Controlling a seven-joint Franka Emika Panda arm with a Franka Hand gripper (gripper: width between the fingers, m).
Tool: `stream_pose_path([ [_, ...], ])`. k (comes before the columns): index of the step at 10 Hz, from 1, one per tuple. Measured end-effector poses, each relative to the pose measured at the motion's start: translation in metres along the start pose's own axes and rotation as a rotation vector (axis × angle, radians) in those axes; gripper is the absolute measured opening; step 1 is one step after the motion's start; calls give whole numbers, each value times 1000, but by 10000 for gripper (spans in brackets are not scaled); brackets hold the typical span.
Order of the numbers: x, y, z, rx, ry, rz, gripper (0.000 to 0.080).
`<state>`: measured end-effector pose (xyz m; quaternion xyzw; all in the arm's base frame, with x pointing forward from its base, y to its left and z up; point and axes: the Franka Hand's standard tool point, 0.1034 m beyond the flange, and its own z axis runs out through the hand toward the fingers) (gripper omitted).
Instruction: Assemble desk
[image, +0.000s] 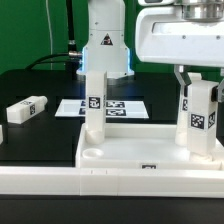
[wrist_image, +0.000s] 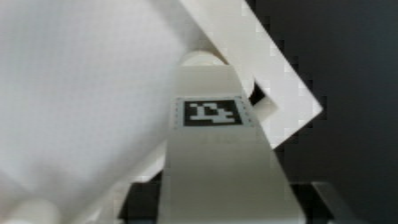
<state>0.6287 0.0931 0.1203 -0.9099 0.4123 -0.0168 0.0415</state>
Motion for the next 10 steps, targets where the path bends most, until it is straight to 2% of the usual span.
stream_pose_path([
  [2, 0, 0, 0, 3, 4, 184, 291],
  [4, -1, -3, 1, 22, 11, 374, 291],
  [7, -5, -6, 1, 33, -6, 646, 291],
  [10, -5, -7, 1, 34, -7, 714, 291],
])
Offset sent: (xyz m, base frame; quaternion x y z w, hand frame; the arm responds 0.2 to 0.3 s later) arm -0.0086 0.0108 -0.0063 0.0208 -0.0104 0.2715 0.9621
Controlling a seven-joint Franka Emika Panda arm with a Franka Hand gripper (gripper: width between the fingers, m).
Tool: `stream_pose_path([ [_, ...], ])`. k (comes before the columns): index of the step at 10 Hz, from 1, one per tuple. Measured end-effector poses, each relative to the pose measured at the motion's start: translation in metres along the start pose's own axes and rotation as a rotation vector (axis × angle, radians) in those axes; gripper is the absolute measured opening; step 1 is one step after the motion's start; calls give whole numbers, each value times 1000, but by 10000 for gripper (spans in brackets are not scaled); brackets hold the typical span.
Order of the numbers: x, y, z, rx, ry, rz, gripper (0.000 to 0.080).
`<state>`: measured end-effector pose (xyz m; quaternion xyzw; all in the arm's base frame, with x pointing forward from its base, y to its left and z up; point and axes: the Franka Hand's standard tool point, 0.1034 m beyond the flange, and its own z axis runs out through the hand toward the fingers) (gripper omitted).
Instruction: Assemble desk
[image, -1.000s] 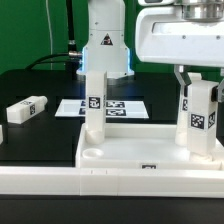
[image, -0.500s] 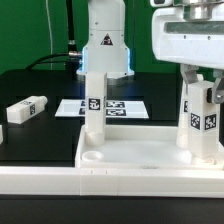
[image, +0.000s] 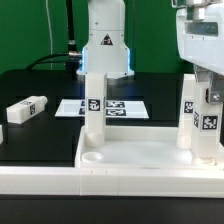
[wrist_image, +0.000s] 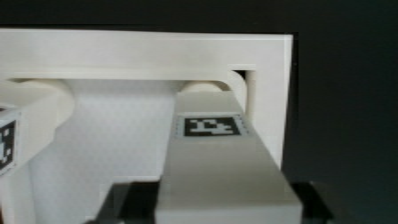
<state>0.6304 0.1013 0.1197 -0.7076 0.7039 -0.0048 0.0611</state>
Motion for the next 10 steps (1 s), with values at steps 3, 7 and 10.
stream_pose_path([
  [3, -1, 4, 2, -27, -4, -112, 594],
  [7, -2, 5, 3, -30, -1, -531, 647],
  [10, 0, 4, 2, -29, -1, -790, 649],
])
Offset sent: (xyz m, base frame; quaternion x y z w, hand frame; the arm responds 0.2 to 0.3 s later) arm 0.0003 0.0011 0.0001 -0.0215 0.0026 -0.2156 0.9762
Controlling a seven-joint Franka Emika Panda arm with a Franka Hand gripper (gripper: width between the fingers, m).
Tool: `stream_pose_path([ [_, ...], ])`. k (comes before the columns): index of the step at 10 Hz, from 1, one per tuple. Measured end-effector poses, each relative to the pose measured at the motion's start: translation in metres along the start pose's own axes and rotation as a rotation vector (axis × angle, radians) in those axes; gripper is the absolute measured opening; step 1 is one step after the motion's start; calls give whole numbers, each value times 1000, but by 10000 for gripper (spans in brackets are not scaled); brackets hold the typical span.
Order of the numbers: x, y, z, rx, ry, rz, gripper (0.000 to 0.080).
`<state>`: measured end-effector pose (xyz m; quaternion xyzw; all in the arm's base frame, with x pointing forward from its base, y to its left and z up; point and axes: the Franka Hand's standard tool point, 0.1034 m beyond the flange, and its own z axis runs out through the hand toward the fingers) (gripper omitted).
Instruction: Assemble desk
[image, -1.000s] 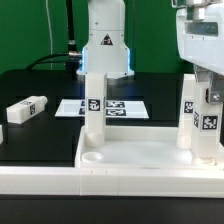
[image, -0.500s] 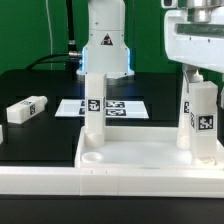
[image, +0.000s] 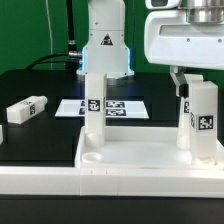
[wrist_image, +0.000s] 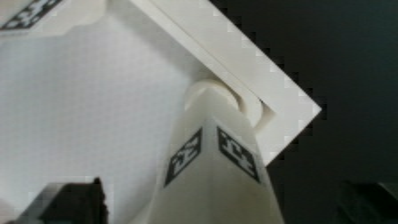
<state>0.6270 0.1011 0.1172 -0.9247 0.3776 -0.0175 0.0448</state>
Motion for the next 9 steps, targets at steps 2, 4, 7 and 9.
stream_pose_path([
  [2, 1, -1, 0, 3, 4, -175, 649],
  [4, 1, 0, 0, 1, 5, -296, 649],
  [7, 4, 2, 0, -7, 11, -451, 649],
  [9, 5, 3, 0, -19, 15, -565, 649],
])
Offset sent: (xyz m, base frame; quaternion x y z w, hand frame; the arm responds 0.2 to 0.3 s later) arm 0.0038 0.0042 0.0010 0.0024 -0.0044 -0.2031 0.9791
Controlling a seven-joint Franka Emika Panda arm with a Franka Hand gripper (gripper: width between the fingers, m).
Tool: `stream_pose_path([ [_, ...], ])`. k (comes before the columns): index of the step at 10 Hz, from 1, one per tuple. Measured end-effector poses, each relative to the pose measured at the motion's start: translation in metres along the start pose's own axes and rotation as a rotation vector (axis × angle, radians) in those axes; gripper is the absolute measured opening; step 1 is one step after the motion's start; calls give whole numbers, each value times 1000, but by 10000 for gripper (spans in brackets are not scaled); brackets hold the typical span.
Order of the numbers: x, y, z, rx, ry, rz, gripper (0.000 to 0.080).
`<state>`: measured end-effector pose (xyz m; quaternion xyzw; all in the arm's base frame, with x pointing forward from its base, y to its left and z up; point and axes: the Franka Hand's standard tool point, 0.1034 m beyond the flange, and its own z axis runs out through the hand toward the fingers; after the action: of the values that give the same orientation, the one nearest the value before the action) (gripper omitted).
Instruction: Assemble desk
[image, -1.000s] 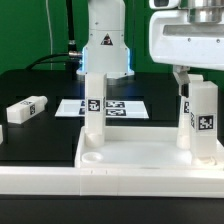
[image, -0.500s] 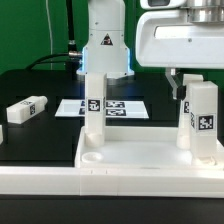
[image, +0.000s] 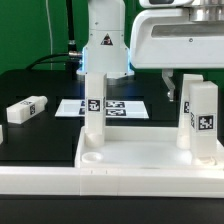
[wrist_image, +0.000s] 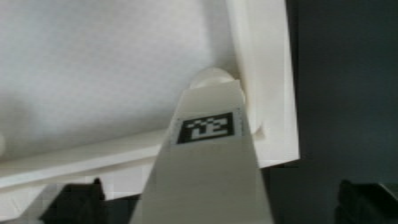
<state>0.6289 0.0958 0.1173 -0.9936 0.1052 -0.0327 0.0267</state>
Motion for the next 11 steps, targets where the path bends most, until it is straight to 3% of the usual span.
stream_pose_path([
  [2, 0, 0, 0, 0, 0, 17, 601],
  [3, 0, 0, 0, 0, 0, 17, 426],
  [4, 0, 0, 0, 0, 0, 17, 426],
  [5, 0, 1, 0, 0, 0, 18, 288],
  [8, 0, 1, 0, 1, 0, 68, 288],
  [11, 0, 1, 1, 12, 1, 348, 288],
])
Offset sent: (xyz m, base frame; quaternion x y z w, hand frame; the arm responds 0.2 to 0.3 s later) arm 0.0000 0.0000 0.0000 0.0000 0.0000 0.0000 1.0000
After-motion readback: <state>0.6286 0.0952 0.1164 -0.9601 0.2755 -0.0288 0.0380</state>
